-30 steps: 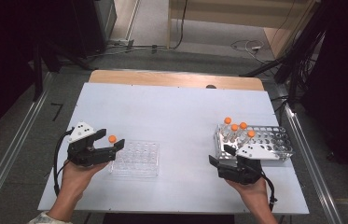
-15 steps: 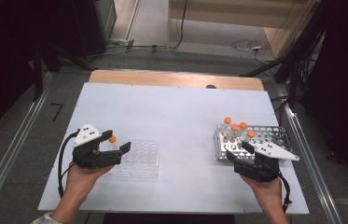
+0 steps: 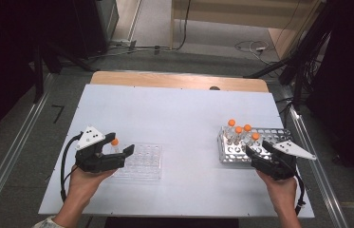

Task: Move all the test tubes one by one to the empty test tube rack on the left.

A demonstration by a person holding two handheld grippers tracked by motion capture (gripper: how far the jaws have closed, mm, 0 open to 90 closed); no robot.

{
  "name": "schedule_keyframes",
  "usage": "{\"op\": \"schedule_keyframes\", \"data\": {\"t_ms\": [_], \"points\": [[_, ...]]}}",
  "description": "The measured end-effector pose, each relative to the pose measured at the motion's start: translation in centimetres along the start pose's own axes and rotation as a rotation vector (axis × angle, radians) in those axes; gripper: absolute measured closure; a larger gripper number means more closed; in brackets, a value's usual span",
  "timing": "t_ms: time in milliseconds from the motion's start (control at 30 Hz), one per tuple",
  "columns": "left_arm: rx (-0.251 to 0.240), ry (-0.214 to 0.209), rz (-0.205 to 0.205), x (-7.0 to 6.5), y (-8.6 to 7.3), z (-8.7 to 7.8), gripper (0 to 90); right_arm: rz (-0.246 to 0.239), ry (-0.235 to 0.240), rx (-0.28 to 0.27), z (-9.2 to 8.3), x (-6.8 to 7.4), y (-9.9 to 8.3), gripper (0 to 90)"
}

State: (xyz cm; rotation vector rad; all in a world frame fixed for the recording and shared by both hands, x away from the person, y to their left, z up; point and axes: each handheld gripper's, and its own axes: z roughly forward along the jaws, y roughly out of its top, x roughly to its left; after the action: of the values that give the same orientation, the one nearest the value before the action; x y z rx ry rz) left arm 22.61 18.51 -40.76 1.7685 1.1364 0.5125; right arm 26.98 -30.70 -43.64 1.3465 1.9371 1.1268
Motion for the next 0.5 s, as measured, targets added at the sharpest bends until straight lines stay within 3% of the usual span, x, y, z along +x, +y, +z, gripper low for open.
{"op": "schedule_keyframes", "data": {"t_ms": [300,500], "points": [[0.011,-0.002,0.006,-0.2,-0.1,0.3,21.1,0.013,-0.034,-0.004,1.2,-0.9,0.0,31.9],[0.016,-0.001,0.007,-0.2,-0.2,0.4,21.2,0.002,-0.039,0.0,1.8,-0.7,-0.1,38.3]]}}
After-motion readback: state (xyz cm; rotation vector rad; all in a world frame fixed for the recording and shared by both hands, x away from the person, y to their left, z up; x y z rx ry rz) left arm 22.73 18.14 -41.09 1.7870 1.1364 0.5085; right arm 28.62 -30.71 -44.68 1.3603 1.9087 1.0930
